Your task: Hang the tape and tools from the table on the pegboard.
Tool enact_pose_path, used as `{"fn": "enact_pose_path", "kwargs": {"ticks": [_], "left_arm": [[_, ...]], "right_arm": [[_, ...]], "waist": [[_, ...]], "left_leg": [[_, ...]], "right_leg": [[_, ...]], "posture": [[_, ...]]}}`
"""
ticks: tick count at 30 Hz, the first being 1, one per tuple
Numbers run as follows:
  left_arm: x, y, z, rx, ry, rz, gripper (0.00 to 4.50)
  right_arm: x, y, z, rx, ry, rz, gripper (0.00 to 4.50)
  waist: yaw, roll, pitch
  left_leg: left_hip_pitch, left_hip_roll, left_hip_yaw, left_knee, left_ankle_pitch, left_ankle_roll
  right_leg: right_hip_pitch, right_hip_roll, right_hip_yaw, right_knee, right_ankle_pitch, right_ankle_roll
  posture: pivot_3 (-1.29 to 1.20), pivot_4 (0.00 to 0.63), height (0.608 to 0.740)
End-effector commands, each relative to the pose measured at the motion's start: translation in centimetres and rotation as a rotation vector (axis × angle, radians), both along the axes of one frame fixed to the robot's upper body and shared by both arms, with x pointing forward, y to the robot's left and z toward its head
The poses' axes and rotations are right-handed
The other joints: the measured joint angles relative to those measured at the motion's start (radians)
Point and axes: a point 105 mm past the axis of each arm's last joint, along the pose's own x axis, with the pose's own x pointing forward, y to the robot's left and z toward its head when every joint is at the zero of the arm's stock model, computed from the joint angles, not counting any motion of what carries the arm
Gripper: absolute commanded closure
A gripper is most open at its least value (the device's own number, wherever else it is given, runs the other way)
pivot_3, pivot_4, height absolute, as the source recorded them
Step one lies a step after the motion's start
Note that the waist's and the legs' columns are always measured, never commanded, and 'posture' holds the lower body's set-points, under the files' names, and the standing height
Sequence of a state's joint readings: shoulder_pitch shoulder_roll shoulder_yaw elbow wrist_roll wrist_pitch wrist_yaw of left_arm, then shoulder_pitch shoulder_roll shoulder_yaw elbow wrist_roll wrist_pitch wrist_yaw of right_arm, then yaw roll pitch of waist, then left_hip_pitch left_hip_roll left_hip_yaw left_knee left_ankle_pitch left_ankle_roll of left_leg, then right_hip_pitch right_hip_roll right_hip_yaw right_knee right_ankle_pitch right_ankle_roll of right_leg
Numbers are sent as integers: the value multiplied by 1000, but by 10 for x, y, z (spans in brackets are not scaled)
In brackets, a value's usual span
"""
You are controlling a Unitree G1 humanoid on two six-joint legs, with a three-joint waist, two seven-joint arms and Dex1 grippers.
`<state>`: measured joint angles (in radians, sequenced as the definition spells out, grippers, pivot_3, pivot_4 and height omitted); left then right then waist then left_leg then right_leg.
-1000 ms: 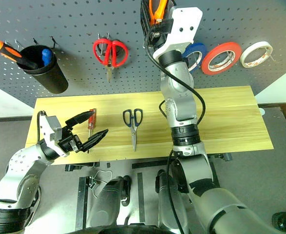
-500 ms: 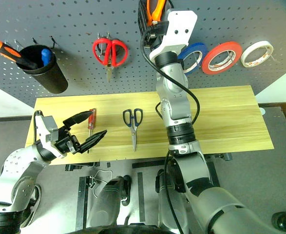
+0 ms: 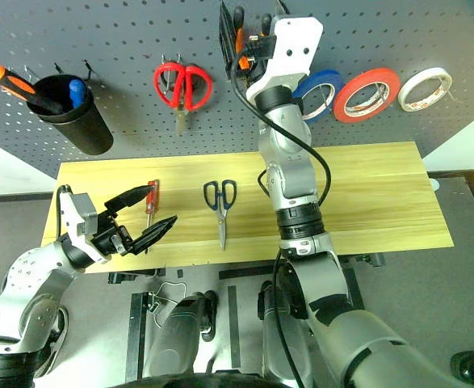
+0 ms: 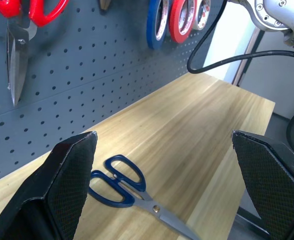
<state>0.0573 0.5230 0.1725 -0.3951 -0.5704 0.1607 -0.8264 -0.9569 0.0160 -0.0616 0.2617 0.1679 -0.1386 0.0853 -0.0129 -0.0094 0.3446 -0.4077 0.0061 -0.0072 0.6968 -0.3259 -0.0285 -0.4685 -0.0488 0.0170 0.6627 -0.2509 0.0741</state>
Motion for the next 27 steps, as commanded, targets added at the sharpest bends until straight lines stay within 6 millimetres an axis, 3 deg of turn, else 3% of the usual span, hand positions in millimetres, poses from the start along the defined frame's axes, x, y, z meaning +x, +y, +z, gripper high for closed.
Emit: {"fn": "enact_pose_path", "kwargs": {"ticks": [1, 6, 12, 19, 27], "left_arm": [[-2, -2, 4, 1, -38, -5, 0], [3, -6, 5, -6, -58, -23, 0], [8, -10, 6, -10, -74, -46, 0], [15, -12, 5, -13, -83, -58, 0], [19, -13, 6, -14, -90, -69, 0]], "right_arm": [[-5, 2, 13, -6, -43, -2, 28], [-6, -2, 11, -37, -47, -15, 28], [-19, -23, 9, -93, -62, -53, 28], [-15, -48, -19, -180, 28, -140, 28], [-12, -62, -34, -217, 81, -194, 28]], "waist": [[0, 0, 0], [1, -1, -1], [5, -3, -2], [5, -4, -4], [10, -5, -5]], "left_leg": [[0, 0, 0, 0, 0, 0], [0, 0, 0, 0, 0, 0], [-1, 0, 0, 0, 0, -1], [-1, -1, 0, 0, 1, -2], [-1, -1, -1, 1, 1, -2]], "right_leg": [[0, 0, 0, 0, 0, 0], [0, 0, 0, 0, 0, 0], [0, 0, -1, -1, 0, 0], [1, 0, -1, -2, 0, 0], [1, 0, -2, -2, 0, 0]], "posture": [[178, 345, 740], [169, 304, 740], [154, 273, 740], [139, 269, 740], [129, 267, 740]]}}
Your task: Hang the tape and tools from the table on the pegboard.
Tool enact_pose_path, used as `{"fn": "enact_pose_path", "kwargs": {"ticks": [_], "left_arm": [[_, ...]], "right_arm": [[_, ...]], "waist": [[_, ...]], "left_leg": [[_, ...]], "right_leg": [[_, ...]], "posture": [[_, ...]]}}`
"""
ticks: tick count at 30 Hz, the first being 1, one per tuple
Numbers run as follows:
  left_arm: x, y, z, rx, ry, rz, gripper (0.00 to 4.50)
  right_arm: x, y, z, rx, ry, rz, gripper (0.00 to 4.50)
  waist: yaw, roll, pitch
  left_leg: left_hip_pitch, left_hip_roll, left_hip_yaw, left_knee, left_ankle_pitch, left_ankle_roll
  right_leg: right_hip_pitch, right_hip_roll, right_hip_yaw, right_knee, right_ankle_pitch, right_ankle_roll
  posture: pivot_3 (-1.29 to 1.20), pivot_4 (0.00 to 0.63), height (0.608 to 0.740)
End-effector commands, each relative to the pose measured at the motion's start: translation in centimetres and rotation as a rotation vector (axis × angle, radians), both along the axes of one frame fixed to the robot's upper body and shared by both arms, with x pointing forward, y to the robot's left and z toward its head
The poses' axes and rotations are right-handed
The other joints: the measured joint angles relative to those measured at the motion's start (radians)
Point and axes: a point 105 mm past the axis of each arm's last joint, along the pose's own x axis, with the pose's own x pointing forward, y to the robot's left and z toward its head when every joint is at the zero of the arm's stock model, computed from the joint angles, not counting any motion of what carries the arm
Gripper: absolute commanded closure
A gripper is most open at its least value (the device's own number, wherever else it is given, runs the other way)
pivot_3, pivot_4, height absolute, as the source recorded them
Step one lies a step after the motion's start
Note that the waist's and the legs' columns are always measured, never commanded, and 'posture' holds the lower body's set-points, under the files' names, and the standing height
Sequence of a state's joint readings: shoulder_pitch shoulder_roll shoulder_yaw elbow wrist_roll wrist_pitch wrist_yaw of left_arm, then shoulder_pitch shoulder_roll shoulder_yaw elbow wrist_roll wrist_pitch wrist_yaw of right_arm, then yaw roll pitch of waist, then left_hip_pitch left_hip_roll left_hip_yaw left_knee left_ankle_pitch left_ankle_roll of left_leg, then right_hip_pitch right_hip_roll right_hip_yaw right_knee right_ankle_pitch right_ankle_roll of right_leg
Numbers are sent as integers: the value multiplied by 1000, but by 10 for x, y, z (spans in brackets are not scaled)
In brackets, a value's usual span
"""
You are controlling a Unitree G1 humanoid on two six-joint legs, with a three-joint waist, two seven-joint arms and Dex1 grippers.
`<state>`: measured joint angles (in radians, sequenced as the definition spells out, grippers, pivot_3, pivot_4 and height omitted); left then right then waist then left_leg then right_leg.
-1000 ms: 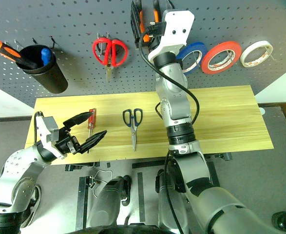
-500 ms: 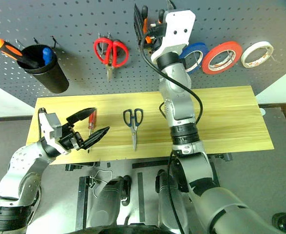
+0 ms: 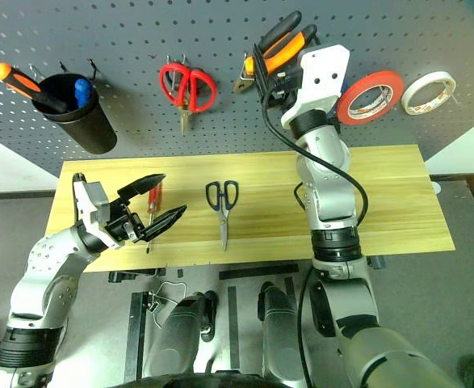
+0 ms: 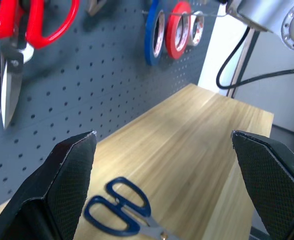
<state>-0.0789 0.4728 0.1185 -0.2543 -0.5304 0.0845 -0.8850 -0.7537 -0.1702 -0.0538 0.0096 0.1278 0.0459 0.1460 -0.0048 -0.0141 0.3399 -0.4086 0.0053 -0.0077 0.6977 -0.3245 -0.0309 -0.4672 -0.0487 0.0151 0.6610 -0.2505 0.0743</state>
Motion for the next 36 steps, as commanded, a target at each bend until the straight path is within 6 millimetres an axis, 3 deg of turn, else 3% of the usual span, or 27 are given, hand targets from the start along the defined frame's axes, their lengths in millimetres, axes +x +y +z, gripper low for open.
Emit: {"fn": "enact_pose_path", "kwargs": {"ticks": [1, 27, 30, 36], "left_arm": [[0, -1, 3, 8, -29, -9, 0], [3, -5, 4, 11, -40, -38, 0], [4, -6, 5, 15, -44, -43, 0], [5, -3, 4, 20, -45, -37, 0]], "right_arm": [[0, -15, -4, -15, 10, -62, 28], [-1, -25, -12, -56, 33, -108, 28], [-10, -27, -20, -99, 49, -86, 28], [-26, -53, -42, -181, 129, -125, 28]], "waist": [[5, -1, -1], [20, -3, -3], [24, -3, -4], [16, -4, -4]], "left_leg": [[0, 0, 0, 0, 0, 0], [0, -1, 0, 2, 1, -1], [0, -1, -1, 2, 1, -1], [0, -2, -1, 2, 0, 0]], "right_leg": [[0, 0, 0, 0, 0, 0], [1, 0, -1, 1, 0, 0], [2, 0, -2, 1, 0, 0], [2, -1, -2, 1, 0, 0]], "posture": [[129, 266, 740], [116, 278, 740], [117, 281, 740], [101, 276, 740]]}}
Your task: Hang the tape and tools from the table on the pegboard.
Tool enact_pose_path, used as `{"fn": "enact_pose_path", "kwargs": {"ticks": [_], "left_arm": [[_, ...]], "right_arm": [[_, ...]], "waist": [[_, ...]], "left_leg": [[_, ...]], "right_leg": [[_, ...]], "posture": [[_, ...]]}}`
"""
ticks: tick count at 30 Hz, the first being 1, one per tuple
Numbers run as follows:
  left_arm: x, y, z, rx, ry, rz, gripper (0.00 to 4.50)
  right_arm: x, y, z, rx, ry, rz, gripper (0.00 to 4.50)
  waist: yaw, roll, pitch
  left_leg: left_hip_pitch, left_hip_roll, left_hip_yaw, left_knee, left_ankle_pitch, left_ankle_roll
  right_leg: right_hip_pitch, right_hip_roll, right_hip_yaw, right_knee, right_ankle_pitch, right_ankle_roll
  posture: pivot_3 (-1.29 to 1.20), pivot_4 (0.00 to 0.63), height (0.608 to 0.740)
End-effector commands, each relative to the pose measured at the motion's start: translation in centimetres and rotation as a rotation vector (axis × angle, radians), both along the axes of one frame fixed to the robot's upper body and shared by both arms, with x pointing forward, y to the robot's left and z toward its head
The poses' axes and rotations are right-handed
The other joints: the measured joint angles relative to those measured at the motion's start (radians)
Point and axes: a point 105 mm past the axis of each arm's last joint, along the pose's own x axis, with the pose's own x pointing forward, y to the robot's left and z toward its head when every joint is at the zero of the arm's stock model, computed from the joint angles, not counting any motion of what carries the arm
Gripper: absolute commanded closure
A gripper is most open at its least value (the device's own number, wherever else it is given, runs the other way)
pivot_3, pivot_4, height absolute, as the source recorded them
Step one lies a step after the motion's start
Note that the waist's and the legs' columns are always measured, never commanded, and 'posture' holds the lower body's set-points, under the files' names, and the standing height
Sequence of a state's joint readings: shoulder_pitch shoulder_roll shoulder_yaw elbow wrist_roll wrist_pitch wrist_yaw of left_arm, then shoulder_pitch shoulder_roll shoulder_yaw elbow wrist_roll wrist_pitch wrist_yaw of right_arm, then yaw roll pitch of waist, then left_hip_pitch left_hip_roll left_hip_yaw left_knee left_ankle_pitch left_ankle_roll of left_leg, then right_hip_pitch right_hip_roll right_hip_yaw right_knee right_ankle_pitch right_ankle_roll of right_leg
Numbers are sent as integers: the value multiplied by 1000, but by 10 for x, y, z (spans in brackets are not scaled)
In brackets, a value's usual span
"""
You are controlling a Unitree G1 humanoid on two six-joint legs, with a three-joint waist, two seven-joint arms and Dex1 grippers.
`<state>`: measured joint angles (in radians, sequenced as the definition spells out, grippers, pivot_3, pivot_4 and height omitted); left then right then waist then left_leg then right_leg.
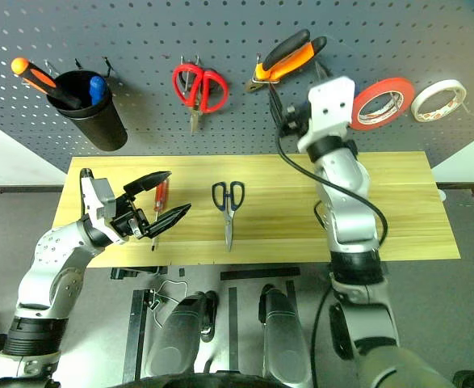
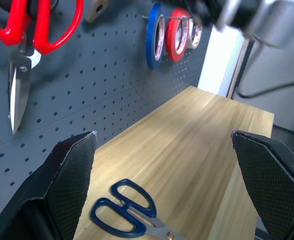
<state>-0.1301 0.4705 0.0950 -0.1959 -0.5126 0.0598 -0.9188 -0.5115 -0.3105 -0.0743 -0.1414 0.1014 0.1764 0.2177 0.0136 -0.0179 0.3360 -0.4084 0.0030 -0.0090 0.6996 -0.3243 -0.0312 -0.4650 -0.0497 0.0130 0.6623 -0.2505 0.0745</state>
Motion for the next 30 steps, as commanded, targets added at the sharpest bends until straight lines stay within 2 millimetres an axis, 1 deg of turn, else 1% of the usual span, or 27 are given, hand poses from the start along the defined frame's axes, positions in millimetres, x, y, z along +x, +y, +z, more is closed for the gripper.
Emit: {"fn": "enact_pose_path", "kwargs": {"ticks": [1, 4, 8, 13, 18, 19, 21, 23, 25, 26, 27, 30], "left_arm": [[-2, 2, 5, 0, -32, -1, 0], [-2, 1, 4, -4, -34, 2, 0], [-2, 0, 3, -7, -33, 0, 0], [-8, 4, 2, -2, -21, 2, 0], [-16, 15, 0, 11, -1, 20, 0], [-18, 19, 0, 9, 11, 33, 0], [-18, 33, -6, 8, 62, 105, 0], [-15, 42, -21, 31, 147, 199, 0], [-7, 38, -39, 55, 227, 298, 0], [-2, 36, -43, 57, 242, 355, 0], [2, 30, -44, 32, 253, 375, 0], [8, 6, -45, -3, 274, 360, 0]], "right_arm": [[-17, -16, 13, -20, -46, -30, 28], [-24, -28, 5, -31, -11, -68, 28], [-28, -33, 2, -38, 6, -92, 28], [-31, -34, 1, -46, 20, -86, 28], [-36, -31, -8, -30, 75, -29, 28], [-40, -25, -15, -25, 120, 39, 28], [-62, -2, -32, -60, 233, 252, 28], [-81, 15, -45, -95, 320, 398, 28], [-90, 22, -51, -113, 366, 459, 28], [-92, 24, -53, -115, 378, 469, 28], [-93, 25, -54, -114, 384, 474, 28], [-94, 30, -54, -101, 391, 488, 28]], "waist": [[-5, 0, 0], [-9, 0, 0], [-10, 0, 0], [-10, 0, 0], [-9, 0, -1], [-9, 0, -1], [-5, 0, -1], [-3, 0, -1], [-3, 0, -1], [-3, 0, -1], [-2, 0, -1], [0, -3, -3]], "left_leg": [[0, 0, 0, 0, 0, 0], [1, 2, 1, 0, -1, 2], [2, 2, 1, 0, -1, 2], [2, 2, 2, 0, -1, 2], [2, 2, 2, 0, -1, 2], [2, 2, 2, 0, -1, 2], [2, 3, 1, 0, -1, 2], [2, 3, 1, 0, -1, 3], [2, 3, 0, 0, -2, 3], [3, 2, 1, 1, -2, 3], [4, 2, 1, 1, -2, 3], [9, 1, 0, 1, -1, 4]], "right_leg": [[0, 0, 0, 0, 0, 0], [-1, 2, 1, 0, 0, 0], [0, 3, 1, 2, 0, 0], [-1, 3, 2, 2, 0, 0], [-1, 2, 2, 2, 0, 0], [0, 2, 2, 2, 0, 0], [0, 2, 2, 2, 0, 0], [0, 2, 2, 1, 0, 0], [1, 2, 2, 0, 0, 0], [2, 2, 2, 1, 0, 0], [3, 2, 2, 0, 1, 1], [9, 1, 2, 1, 2, 2]], "posture": [[99, 276, 740], [92, 277, 740], [87, 277, 740], [85, 277, 740], [84, 274, 740], [84, 274, 740], [87, 275, 740], [88, 280, 740], [89, 283, 740], [90, 283, 740], [90, 284, 740], [93, 287, 740]]}}
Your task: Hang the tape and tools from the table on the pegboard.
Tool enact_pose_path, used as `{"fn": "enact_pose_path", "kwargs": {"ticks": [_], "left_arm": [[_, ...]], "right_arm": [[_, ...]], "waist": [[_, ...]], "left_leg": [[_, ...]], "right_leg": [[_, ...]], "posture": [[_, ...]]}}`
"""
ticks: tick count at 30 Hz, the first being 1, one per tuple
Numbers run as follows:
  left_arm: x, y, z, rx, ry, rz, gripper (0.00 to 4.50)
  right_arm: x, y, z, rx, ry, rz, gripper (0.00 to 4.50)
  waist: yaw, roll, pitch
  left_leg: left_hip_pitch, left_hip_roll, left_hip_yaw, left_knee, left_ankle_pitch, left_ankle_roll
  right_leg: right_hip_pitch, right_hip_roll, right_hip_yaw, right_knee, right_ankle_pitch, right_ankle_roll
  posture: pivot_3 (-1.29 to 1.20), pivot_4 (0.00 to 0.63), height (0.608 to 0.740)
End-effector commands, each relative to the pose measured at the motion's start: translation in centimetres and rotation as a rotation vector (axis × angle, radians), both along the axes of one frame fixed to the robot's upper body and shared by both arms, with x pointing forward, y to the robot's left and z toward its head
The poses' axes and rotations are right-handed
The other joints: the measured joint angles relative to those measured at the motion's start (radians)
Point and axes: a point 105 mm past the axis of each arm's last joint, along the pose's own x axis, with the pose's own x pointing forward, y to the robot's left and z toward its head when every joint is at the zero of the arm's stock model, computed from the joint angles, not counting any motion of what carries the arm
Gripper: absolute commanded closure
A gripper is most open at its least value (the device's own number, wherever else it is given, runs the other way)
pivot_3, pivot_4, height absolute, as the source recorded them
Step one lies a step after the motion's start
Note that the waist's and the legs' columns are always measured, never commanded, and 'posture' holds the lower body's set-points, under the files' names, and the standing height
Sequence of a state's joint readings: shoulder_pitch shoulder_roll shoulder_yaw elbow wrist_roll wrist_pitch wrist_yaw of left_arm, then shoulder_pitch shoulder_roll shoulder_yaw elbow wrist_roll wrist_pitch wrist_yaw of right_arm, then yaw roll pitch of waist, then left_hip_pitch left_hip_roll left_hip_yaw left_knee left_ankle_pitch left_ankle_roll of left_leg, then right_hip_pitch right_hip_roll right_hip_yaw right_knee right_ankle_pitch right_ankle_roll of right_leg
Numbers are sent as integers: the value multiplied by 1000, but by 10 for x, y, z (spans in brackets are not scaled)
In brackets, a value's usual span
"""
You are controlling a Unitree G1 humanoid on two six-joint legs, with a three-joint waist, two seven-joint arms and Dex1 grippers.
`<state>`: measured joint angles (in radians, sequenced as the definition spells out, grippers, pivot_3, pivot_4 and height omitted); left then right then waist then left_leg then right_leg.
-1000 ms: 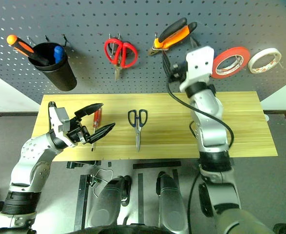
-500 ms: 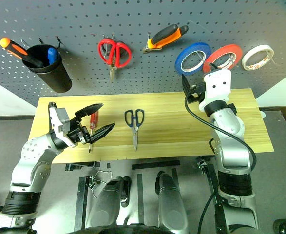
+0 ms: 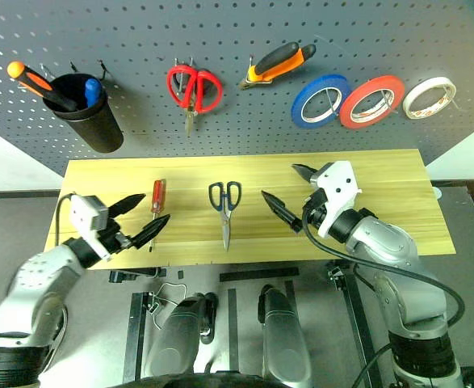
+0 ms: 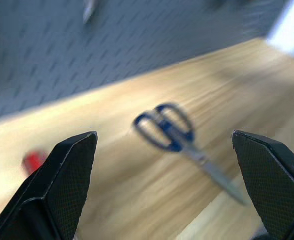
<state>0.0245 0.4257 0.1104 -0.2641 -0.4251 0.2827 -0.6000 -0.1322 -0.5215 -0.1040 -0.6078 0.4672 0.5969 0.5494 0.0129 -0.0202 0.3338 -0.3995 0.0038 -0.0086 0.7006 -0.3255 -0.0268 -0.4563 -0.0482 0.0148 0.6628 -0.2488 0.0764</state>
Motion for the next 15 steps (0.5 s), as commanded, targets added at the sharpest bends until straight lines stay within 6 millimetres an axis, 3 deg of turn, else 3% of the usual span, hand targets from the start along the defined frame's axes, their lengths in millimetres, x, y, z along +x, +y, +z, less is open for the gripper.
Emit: {"fn": "enact_pose_path", "kwargs": {"ticks": [1, 8, 15], "left_arm": [[8, -27, 6, -3, -5, 20, 0], [30, -85, -12, 36, 101, 102, 0], [41, -106, -26, 6, 296, 244, 0]], "right_arm": [[-8, 11, 9, 19, -26, 43, 28], [-8, 22, 5, 29, -21, 47, 28], [-11, 30, 3, 48, -16, 46, 28]], "waist": [[2, -1, -1], [0, -2, -1], [0, -2, -1]], "left_leg": [[1, 0, 0, 0, 0, 0], [7, -1, 0, -1, 0, 0], [7, -1, 0, -1, 0, 0]], "right_leg": [[1, 0, 0, 0, 0, 0], [6, 0, 0, 0, 0, 0], [6, 0, 1, 0, 0, 0]], "posture": [[92, 287, 740], [88, 286, 740], [84, 292, 740]]}}
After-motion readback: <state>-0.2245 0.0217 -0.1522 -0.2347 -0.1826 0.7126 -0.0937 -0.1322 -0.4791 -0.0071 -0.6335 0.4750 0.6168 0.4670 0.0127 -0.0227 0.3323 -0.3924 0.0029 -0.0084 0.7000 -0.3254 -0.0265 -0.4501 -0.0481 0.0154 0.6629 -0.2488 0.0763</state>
